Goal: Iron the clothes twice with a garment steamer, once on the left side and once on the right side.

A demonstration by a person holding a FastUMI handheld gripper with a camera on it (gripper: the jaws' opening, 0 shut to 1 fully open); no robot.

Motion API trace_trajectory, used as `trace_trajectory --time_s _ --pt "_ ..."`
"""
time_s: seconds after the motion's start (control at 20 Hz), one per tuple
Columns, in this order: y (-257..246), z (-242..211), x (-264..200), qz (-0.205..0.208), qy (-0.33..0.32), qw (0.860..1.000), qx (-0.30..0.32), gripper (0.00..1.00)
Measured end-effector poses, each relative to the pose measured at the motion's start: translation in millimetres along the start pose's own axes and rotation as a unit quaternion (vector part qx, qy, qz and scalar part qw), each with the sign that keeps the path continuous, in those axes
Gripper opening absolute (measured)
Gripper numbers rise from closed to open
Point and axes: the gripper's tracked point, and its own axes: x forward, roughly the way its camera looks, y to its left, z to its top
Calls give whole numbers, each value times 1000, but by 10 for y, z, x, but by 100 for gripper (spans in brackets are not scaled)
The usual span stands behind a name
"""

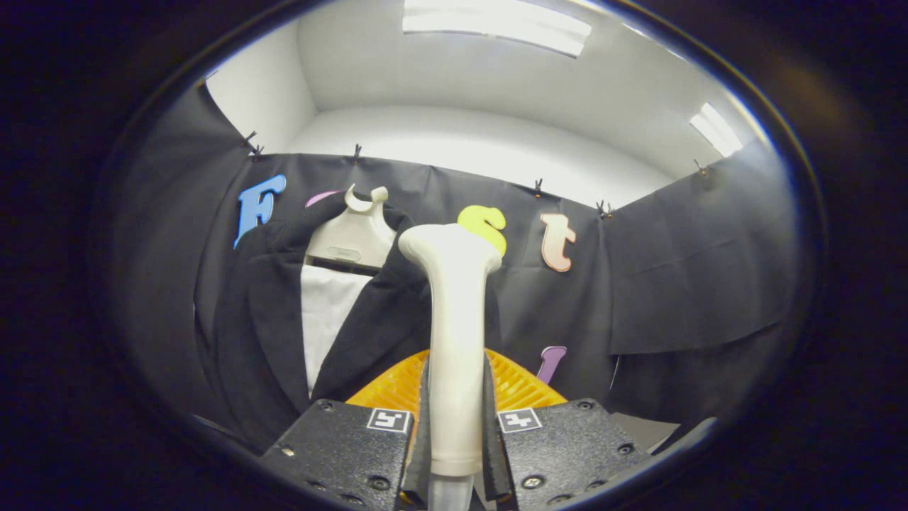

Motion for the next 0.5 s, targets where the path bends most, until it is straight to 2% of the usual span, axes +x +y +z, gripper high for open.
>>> trace_trajectory --time_s 0.25,0.5 --pt "101 -220 8 5 18 1000 9 32" --pt "146 -414 -102 14 19 1000 -8 32"
